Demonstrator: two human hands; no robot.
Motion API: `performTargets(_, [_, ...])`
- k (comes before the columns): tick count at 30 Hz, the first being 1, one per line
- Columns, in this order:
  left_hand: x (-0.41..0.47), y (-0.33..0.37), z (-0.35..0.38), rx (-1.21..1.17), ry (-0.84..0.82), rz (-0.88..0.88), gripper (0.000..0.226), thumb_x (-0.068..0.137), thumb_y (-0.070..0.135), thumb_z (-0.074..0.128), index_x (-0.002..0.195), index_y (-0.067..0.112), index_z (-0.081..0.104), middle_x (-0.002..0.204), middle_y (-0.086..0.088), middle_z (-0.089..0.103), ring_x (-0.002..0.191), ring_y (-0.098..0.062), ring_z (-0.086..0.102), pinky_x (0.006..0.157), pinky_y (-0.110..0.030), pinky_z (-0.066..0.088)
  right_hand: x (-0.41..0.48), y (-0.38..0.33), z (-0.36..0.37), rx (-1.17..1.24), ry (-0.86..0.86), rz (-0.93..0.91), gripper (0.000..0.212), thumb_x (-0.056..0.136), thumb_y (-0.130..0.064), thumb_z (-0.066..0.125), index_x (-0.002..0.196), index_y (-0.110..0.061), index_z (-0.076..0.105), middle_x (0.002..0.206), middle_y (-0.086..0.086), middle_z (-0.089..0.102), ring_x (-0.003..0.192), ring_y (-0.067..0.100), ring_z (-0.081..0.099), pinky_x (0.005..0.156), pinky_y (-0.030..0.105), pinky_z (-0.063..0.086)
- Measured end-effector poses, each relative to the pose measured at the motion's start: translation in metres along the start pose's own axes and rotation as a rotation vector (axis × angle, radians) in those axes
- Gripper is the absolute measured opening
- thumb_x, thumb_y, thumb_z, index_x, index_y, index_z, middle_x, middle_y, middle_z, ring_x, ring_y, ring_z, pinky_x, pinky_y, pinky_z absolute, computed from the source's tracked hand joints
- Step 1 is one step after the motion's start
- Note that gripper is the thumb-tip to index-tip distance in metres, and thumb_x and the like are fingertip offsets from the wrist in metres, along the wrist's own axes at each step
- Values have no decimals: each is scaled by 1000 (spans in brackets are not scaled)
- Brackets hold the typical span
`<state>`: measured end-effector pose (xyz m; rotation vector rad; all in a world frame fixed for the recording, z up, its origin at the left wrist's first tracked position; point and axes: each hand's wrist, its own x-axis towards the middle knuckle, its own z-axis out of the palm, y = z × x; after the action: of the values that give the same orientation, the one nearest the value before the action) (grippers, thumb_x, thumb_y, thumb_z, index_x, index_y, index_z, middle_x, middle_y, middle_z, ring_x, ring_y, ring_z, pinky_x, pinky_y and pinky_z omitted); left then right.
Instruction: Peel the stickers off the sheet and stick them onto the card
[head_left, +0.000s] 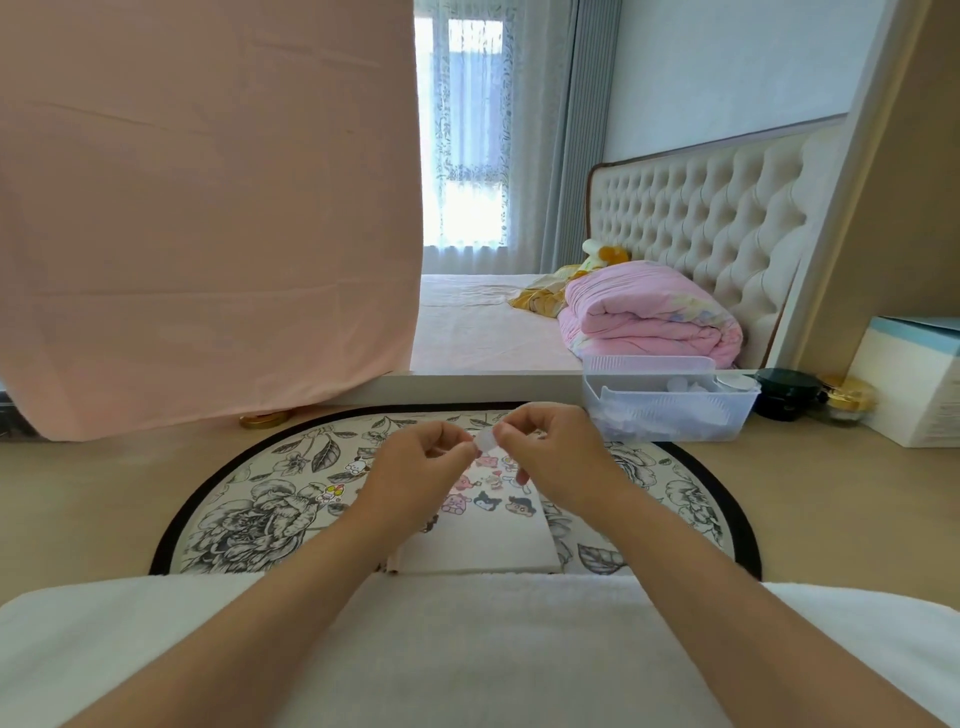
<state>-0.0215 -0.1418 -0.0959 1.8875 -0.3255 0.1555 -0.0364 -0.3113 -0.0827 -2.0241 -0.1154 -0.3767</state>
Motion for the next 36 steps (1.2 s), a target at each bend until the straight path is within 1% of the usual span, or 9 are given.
performTargets(3, [18, 5, 11, 40, -22, -17, 10, 87, 17, 65, 78, 17, 69, 89, -16, 72, 70, -19, 58, 56, -28, 45, 14, 7, -21, -50, 53, 15, 13, 96, -23, 64, 86, -18, 71, 73, -6, 66, 58, 10, 62, 50, 16, 47])
performTargets(7, [41, 8, 28, 56, -45, -25, 11, 88, 12, 59, 80, 11, 67, 87, -19, 70, 67, -21, 53, 50, -24, 45, 37, 32, -54, -176, 231, 39, 15, 95, -30, 63, 83, -23, 71, 75, -6, 70, 67, 17, 67, 65, 34, 57])
performTargets(10, [53, 6, 42, 74, -75, -34, 13, 88, 14, 58, 80, 12, 67, 77, -3, 73, 65, -22, 54, 59, -36, 47, 50, 48, -78, -373, 422, 39, 15, 93, -31, 66, 85, -22, 75, 75, -9, 70, 76, 18, 67, 64, 30, 51])
performTargets(14, [60, 2, 58, 126, -107, -23, 13, 87, 16, 57, 78, 15, 66, 78, -4, 72, 64, -20, 56, 60, -38, 52, 67, 64, -96, -573, 549, 51, 15, 93, -30, 65, 94, -22, 78, 87, -2, 77, 83, 24, 68, 64, 30, 50])
performTargets(17, [62, -2, 65, 174, -117, -17, 15, 86, 17, 56, 76, 19, 66, 78, -3, 72, 62, -16, 57, 58, -32, 50, 74, 73, -103, -654, 504, 65, 18, 94, -28, 64, 104, -22, 77, 96, 0, 77, 89, 24, 69, 66, 28, 47])
performTargets(22, [62, -5, 66, 188, -110, -15, 18, 85, 18, 56, 71, 24, 66, 78, -2, 72, 62, -14, 58, 57, -32, 49, 74, 71, -102, -622, 420, 28, 22, 96, -27, 65, 115, -22, 74, 104, -4, 76, 93, 17, 66, 72, 26, 45])
performTargets(26, [56, 1, 60, 158, -100, -29, 15, 89, 17, 57, 78, 19, 67, 76, 3, 73, 65, -19, 60, 62, -38, 53, 63, 51, -85, -529, 278, -124, 17, 93, -26, 69, 109, -27, 74, 102, -13, 72, 85, 4, 61, 74, 22, 47])
performTargets(31, [38, 10, 40, 90, -63, -84, 15, 90, 16, 56, 80, 14, 68, 76, 2, 73, 64, -14, 59, 54, -24, 43, 33, 13, -52, -512, 13, -263, 19, 81, -27, 78, 95, -37, 71, 95, -23, 65, 76, -13, 56, 70, 6, 38])
performTargets(36, [18, 16, 12, 35, -84, -153, 18, 90, 14, 53, 78, 10, 66, 72, 0, 69, 58, -13, 56, 47, -17, 40, 9, -7, -20, -646, 9, -408, 18, 79, -36, 82, 94, -35, 72, 97, -18, 68, 81, 0, 60, 68, 16, 42])
